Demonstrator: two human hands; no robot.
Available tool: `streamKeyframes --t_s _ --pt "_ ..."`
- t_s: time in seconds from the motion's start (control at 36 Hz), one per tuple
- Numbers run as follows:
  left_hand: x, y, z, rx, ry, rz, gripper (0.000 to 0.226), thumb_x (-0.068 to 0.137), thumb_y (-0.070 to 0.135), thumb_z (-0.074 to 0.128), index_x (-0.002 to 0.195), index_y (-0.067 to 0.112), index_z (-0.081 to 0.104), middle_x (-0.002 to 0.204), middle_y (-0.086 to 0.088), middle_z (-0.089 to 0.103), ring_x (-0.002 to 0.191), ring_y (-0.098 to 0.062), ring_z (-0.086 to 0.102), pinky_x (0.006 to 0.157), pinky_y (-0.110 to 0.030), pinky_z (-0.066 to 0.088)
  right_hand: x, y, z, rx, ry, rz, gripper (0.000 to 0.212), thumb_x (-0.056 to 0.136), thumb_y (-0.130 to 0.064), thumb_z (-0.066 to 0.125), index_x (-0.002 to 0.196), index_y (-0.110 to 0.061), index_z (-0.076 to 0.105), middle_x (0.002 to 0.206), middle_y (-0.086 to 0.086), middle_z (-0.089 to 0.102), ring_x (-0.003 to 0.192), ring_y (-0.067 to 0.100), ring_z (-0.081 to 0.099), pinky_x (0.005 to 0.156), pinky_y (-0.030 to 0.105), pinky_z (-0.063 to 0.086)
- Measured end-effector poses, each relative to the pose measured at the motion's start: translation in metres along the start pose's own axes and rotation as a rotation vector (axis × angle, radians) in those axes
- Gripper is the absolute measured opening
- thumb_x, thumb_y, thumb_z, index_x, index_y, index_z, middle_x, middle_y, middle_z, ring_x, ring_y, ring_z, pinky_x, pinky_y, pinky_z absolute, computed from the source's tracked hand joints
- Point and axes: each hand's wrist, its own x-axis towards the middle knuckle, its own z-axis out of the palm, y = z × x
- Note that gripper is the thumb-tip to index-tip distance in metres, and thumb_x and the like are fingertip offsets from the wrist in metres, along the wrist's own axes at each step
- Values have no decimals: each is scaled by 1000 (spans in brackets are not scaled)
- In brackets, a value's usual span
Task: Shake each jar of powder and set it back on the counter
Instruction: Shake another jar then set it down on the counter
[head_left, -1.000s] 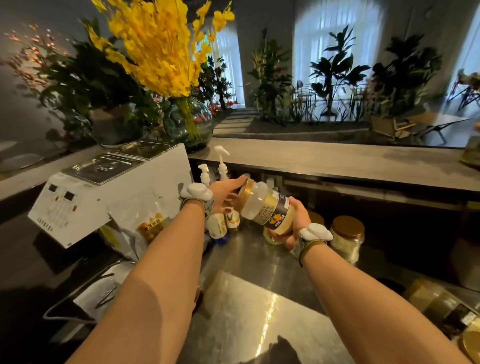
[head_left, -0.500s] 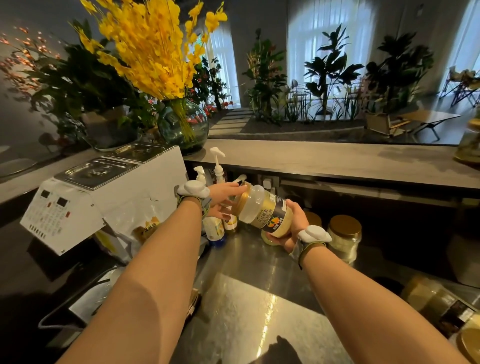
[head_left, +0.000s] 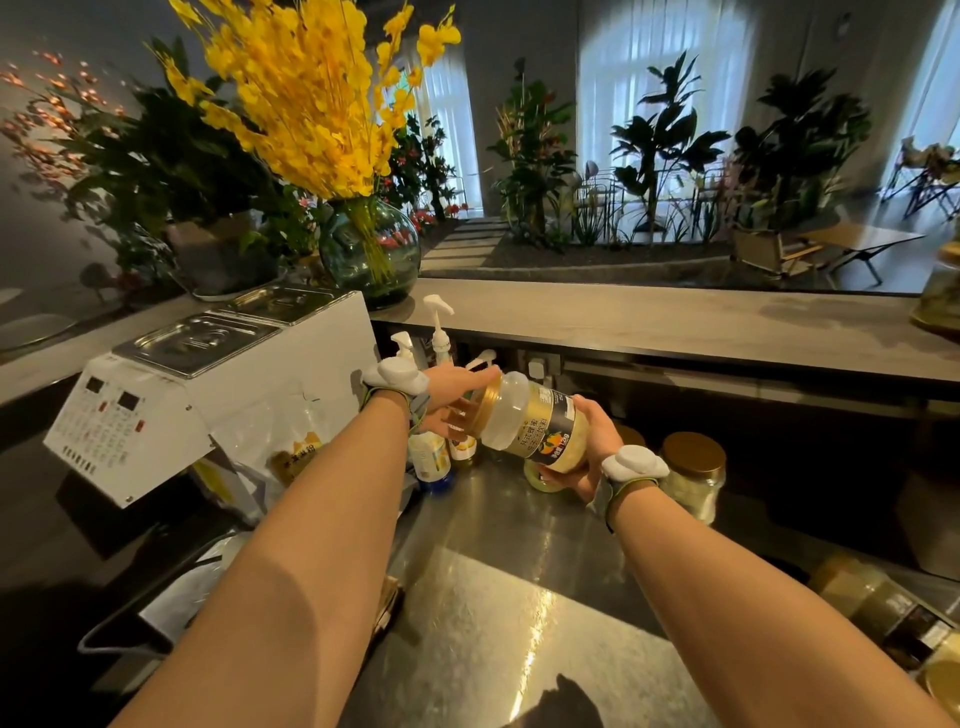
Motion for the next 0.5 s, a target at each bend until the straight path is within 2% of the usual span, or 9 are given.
streamKeyframes --t_s 0.08,0.19,0.28,0.33,0.42,0.47,0.5 --pt "2 -2 -1 83 -20 66 42 87 34 70 123 22 54 125 -12 57 114 -33 57 91 -50 55 -1 0 0 12 -1 -3 43 89 -50 59 111 -15 72 96 14 77 92 30 73 81 43 60" --pt "6 3 -4 98 -138 183 64 78 -5 73 127 30 50 143 -6 46 131 -34 44 99 -55 48 1 4 -1 51 6 36 52 87 -56 59 119 -16 70 113 16 76 107 34 71 96 50 56" --pt "7 6 -1 66 -177 194 73 74 -17 67 125 32 52 143 -2 42 133 -35 39 106 -60 40 -2 8 0 79 5 38 52 90 -56 56 119 -15 70 114 18 75 105 34 70 98 52 54" --pt "9 6 1 49 -160 184 73 77 -8 70 134 33 49 147 -3 37 134 -35 36 109 -62 35 -1 9 1 94 7 37 59 87 -58 56 125 -15 69 111 18 75 103 34 70 92 50 57" --pt "9 6 3 45 -62 131 66 88 35 69 145 26 38 149 -9 40 136 -36 38 112 -58 32 -1 9 2 104 20 33 64 83 -57 59 129 -14 68 104 16 75 100 34 70 78 44 60" --pt "9 6 3 71 8 50 75 86 56 62 145 17 39 145 -11 48 132 -35 45 110 -53 37 -2 7 2 104 14 23 62 83 -56 60 127 -14 69 111 18 76 105 35 71 84 47 60" --pt "9 6 3 102 30 25 78 86 59 60 144 13 39 143 -11 50 131 -35 47 108 -51 40 -3 6 2 95 9 18 59 85 -56 59 125 -14 69 114 18 75 107 36 71 90 50 58"
